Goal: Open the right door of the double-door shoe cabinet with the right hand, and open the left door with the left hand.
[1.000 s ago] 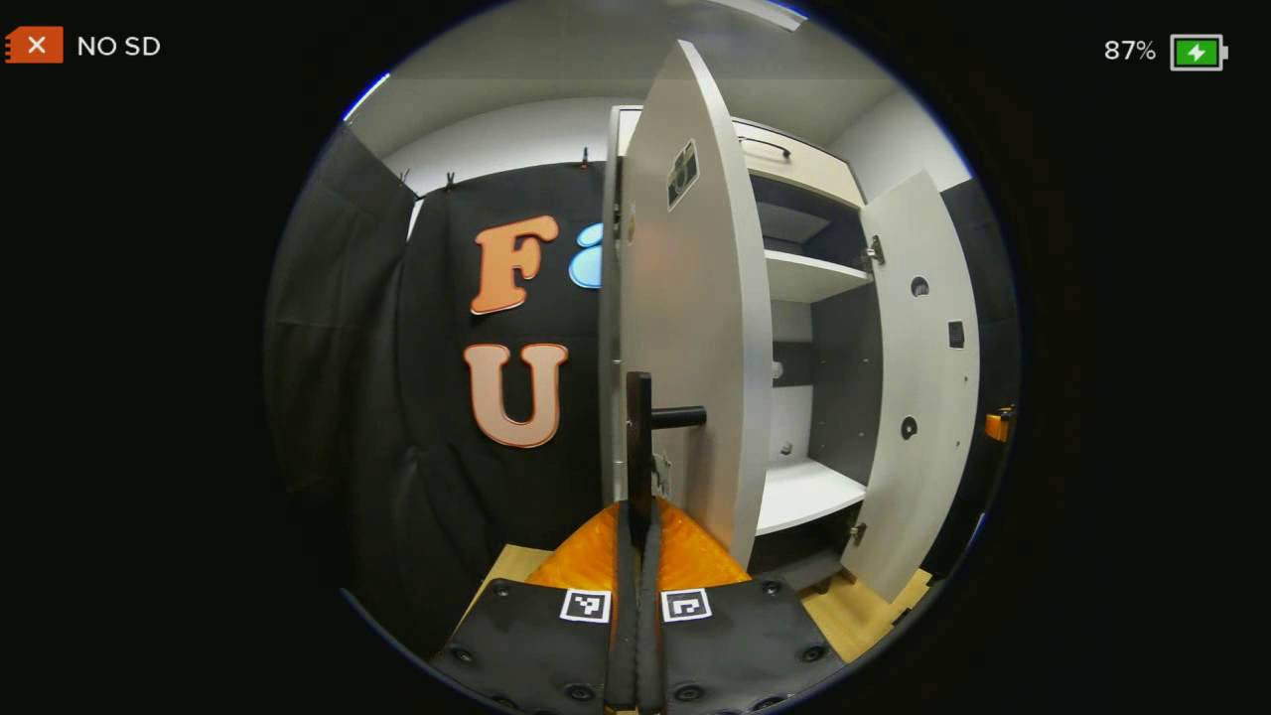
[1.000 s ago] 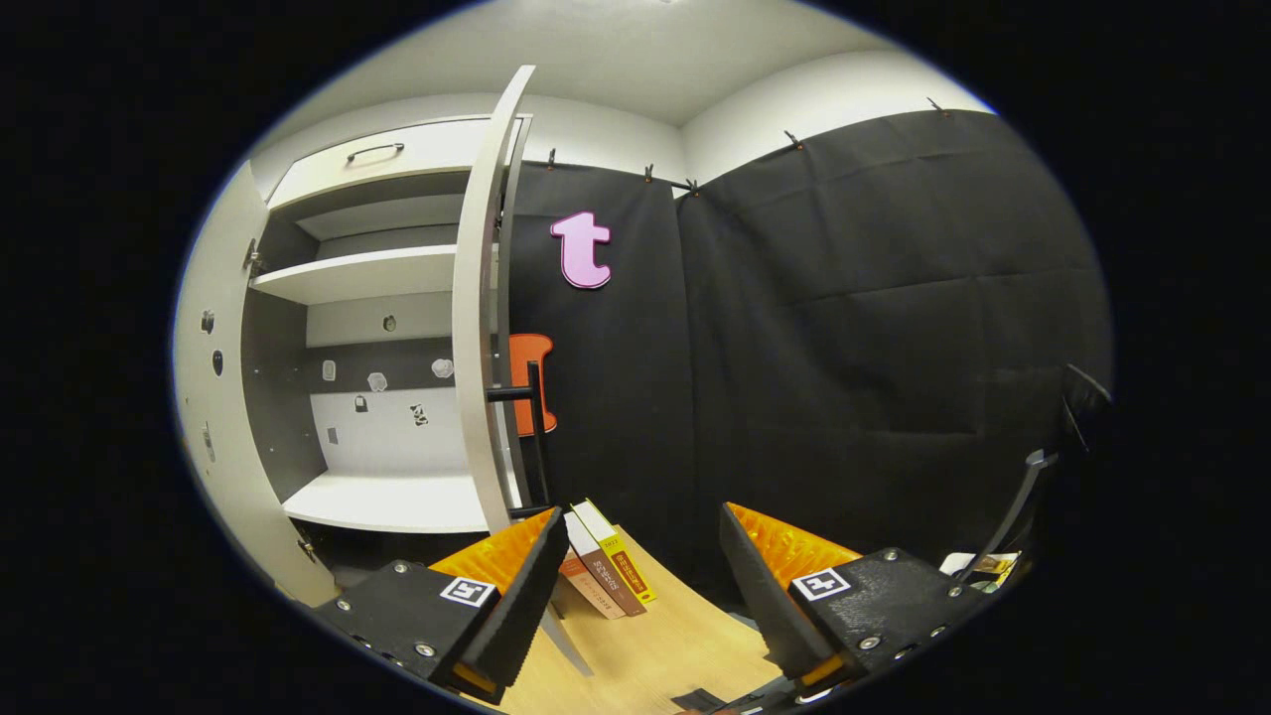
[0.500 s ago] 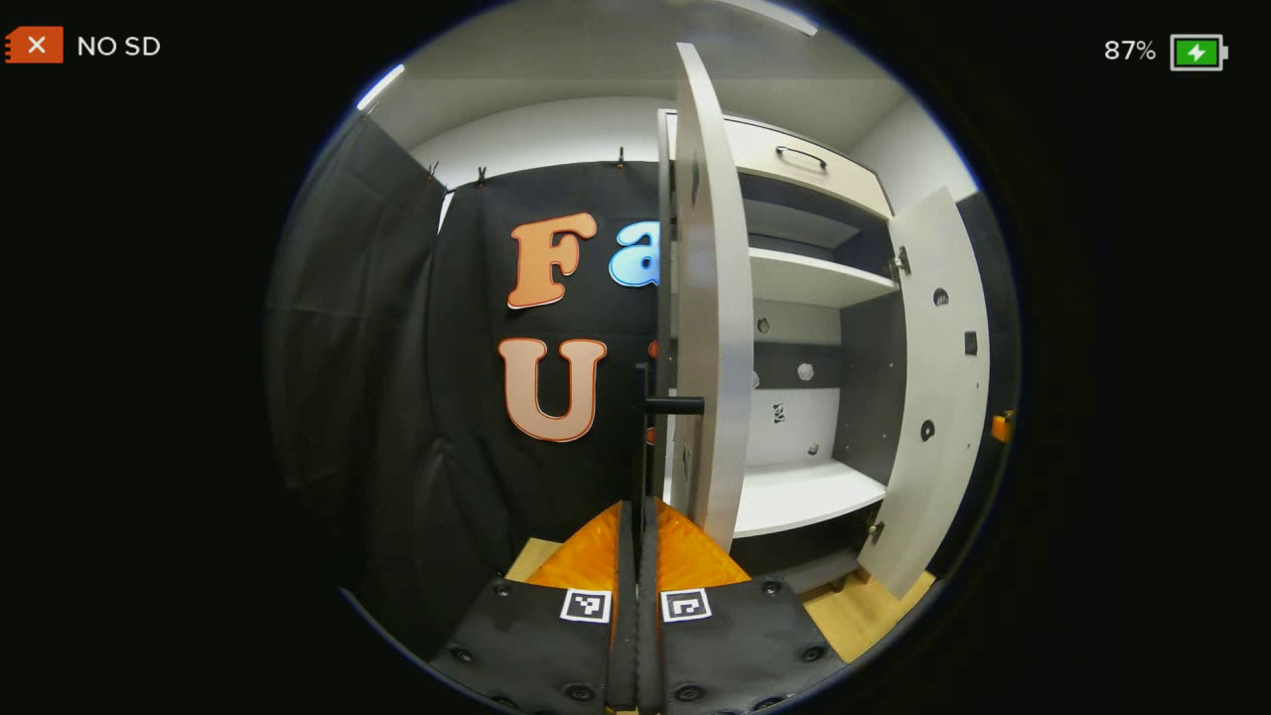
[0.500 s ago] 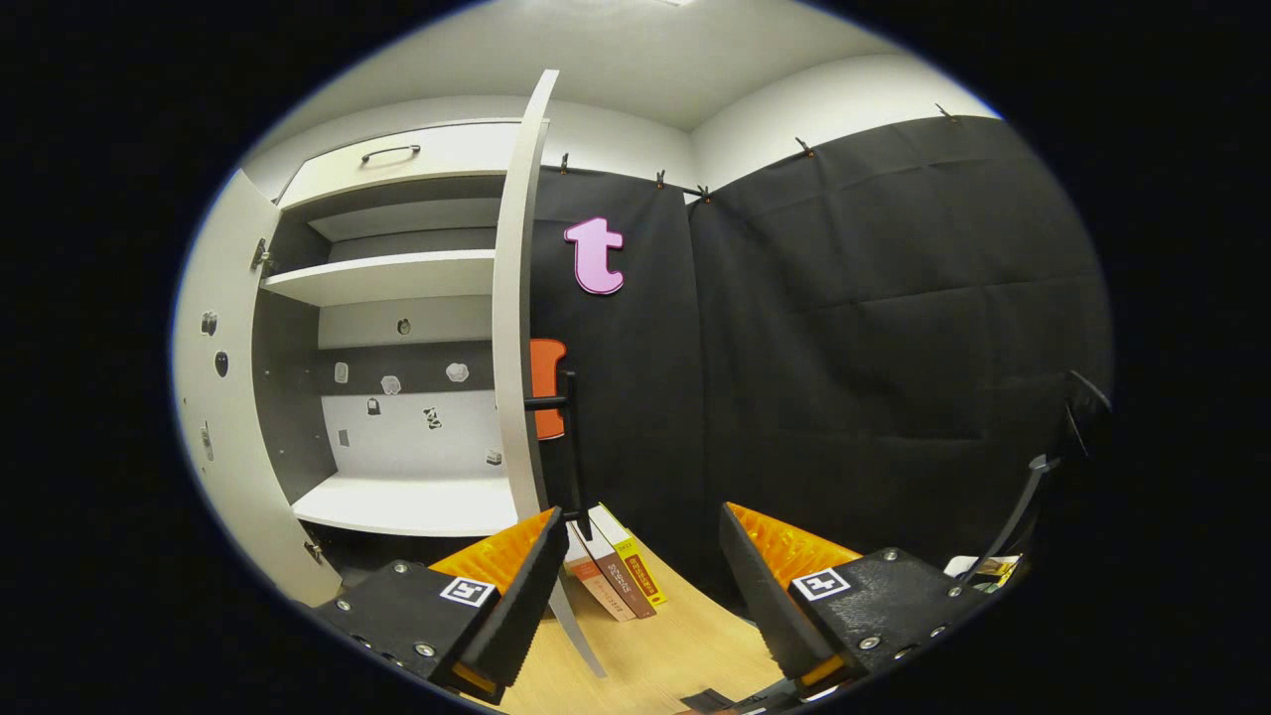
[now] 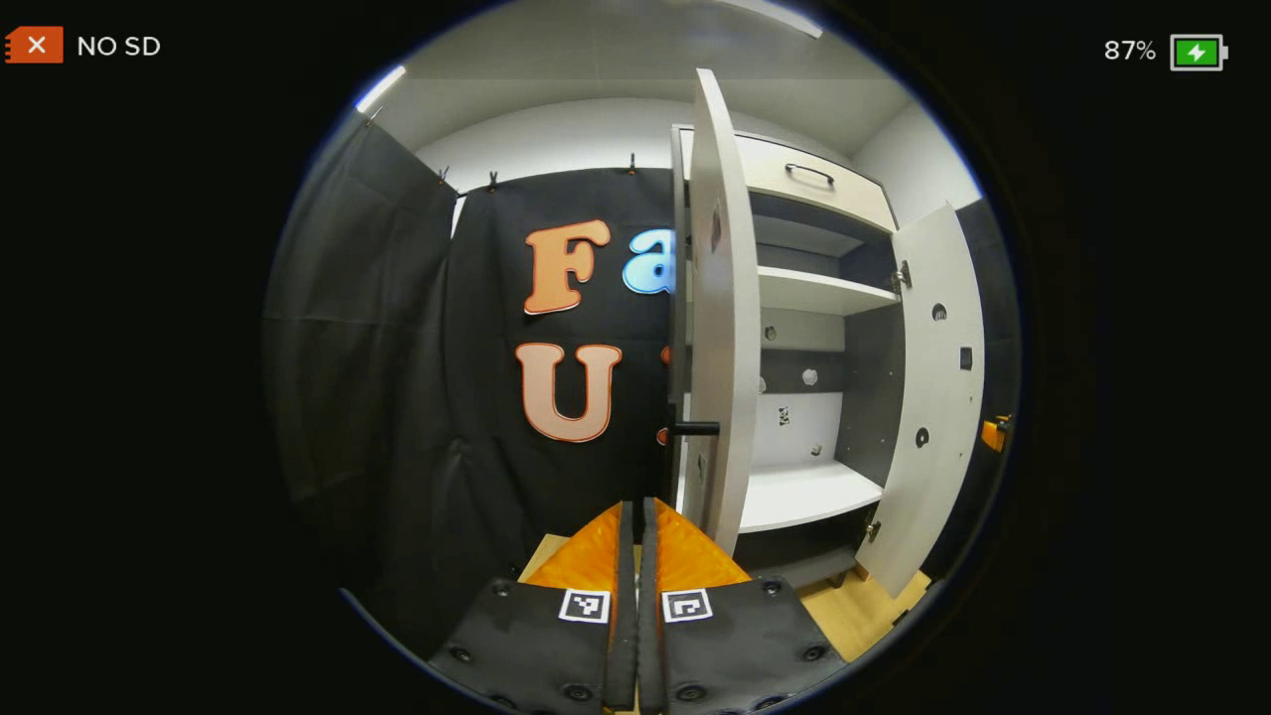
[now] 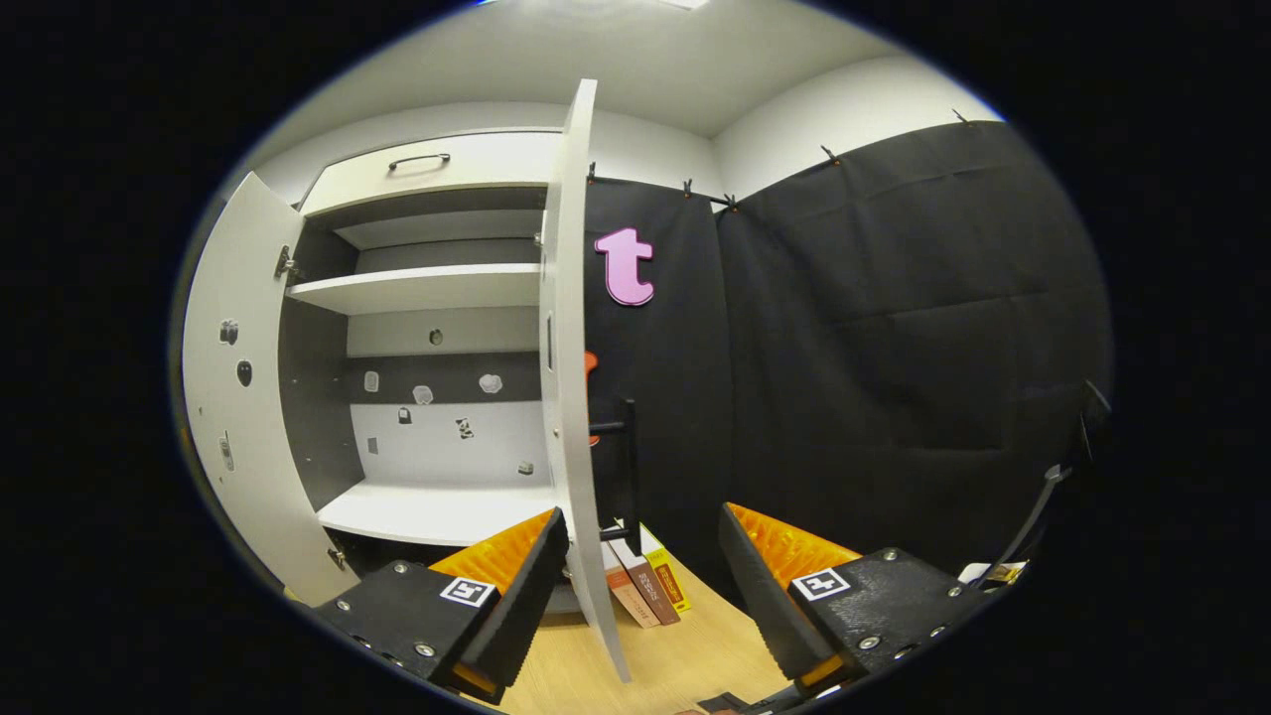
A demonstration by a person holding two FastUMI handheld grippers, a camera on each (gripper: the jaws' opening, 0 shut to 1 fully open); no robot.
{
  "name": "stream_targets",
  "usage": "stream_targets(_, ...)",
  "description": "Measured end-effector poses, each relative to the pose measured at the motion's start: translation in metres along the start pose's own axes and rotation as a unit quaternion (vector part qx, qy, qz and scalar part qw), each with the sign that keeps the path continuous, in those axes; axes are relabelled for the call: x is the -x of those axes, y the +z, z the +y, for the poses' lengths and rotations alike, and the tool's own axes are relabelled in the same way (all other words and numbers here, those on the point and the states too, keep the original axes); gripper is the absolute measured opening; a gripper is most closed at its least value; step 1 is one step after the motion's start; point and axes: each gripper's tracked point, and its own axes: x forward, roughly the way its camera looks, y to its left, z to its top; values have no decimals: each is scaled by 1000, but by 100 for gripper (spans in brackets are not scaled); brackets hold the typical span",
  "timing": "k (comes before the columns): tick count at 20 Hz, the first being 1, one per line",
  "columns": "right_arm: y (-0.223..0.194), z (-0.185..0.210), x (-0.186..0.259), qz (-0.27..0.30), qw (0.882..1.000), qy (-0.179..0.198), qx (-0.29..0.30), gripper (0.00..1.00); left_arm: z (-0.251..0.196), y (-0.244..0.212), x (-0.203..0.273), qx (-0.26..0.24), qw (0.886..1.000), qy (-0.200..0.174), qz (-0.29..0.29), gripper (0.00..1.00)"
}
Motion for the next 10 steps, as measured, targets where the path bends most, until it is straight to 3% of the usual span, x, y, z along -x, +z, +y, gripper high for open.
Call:
stream_targets(3,11,13,1,-10,1000,14,12,93,5,7,3,9,1000,15,-3,4)
stream_targets(5,25,23,0,-17,999,26,19,93,9,14,4,8,1000,24,-10,14)
stream_targets(6,32,26,-1,-20,999,29,22,93,11,18,6,6,1000,27,-14,26)
stream_targets(9,50,36,-1,-32,998,39,26,93,15,30,6,1,999,33,-30,33)
stream_targets(10,56,40,1,-36,998,43,28,93,16,35,6,2,999,34,-36,42)
